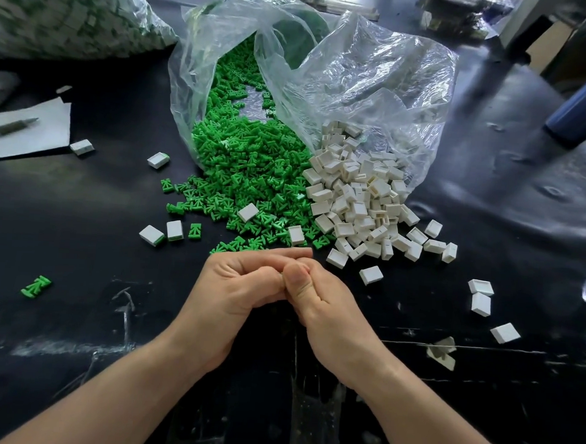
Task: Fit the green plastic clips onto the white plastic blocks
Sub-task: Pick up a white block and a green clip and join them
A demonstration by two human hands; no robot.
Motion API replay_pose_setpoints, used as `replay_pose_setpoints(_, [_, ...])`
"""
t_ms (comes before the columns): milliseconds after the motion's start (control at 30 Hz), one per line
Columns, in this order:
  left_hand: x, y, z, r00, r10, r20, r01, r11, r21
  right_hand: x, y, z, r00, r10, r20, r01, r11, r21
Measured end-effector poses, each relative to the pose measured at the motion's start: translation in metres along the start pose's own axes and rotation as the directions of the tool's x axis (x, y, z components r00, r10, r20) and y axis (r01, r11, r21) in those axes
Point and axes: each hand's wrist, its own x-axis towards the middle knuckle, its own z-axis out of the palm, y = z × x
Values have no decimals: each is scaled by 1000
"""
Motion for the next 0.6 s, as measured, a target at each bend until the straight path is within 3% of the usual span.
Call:
replay_pose_setpoints(133, [1,2,0,1000,-1,18,2,1000,-25,0,-5,-4,999,9,37,-11,998,56])
replay_pose_setpoints(300, [3,3,0,997,-13,79,18,998,-66,3,-12,-14,990,105,99,-129,950,283])
replay_pose_setpoints(467, [3,3,-2,993,-32,113,37,998,-44,5,-12,-20,981,128,147,-161,959,235])
replay_pose_setpoints(600, [4,4,-4,993,-37,115,40,999,-20,5,-13,-19,987,147,66,-158,957,242])
